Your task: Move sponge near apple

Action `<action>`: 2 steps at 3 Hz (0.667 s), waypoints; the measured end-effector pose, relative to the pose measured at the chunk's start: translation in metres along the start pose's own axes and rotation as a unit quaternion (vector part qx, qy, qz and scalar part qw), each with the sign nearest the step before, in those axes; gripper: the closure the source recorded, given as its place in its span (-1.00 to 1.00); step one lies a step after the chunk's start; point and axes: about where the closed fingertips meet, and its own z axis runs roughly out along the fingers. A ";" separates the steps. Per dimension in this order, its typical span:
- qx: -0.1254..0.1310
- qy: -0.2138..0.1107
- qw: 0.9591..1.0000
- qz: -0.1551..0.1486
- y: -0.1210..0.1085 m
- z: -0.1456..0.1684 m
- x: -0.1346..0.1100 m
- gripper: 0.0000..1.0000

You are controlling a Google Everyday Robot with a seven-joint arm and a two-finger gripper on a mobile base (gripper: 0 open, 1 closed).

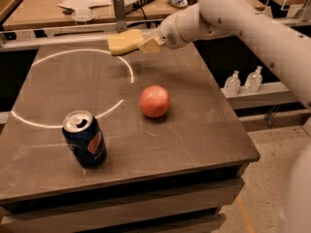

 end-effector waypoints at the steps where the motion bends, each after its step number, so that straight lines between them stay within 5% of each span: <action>1: 0.045 0.019 0.999 0.008 0.008 -0.097 0.028 1.00; 2: 0.040 0.071 0.996 0.032 0.025 -0.152 0.075 1.00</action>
Offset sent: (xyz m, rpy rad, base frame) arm -0.1684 -0.2151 -0.0061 -0.1898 0.1954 -0.1815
